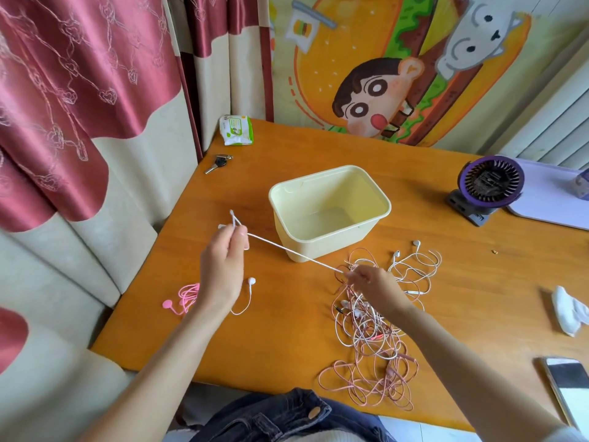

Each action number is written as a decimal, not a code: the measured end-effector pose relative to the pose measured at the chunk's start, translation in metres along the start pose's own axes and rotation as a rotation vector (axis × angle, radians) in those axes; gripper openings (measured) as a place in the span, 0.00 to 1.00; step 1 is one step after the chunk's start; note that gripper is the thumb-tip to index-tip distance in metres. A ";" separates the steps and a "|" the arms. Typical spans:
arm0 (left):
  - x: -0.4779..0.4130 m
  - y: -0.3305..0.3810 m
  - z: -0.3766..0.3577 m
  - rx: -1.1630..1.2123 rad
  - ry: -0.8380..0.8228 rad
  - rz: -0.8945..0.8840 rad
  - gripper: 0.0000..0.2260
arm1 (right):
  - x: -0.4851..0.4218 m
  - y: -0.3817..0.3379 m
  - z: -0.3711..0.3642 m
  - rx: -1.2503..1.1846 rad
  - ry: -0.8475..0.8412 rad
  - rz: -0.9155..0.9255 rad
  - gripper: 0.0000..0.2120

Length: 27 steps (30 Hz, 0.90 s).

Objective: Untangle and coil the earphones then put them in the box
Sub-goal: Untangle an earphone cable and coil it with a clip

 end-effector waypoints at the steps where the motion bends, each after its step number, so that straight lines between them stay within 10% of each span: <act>1: -0.001 -0.002 0.001 0.000 0.006 0.019 0.13 | -0.002 0.005 -0.004 0.045 -0.056 -0.013 0.13; 14: 0.008 -0.012 -0.013 -0.080 -0.268 0.066 0.13 | 0.018 -0.092 0.032 0.042 0.228 0.314 0.09; 21: 0.035 0.020 -0.041 0.091 -0.488 -0.090 0.08 | 0.041 -0.126 0.021 -0.048 0.064 0.421 0.11; 27: 0.032 0.025 -0.029 0.107 -0.339 -0.087 0.13 | 0.036 -0.102 0.016 -0.142 -0.022 0.362 0.11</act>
Point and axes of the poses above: each hand's wrist, its own x-axis away from the middle knuckle, its own z-axis out of the back of the hand, y = z × x, the point moved 4 cm from there along -x, towards the middle knuckle, and after that the axes turned 1 degree about y, right-handed, at the moved point
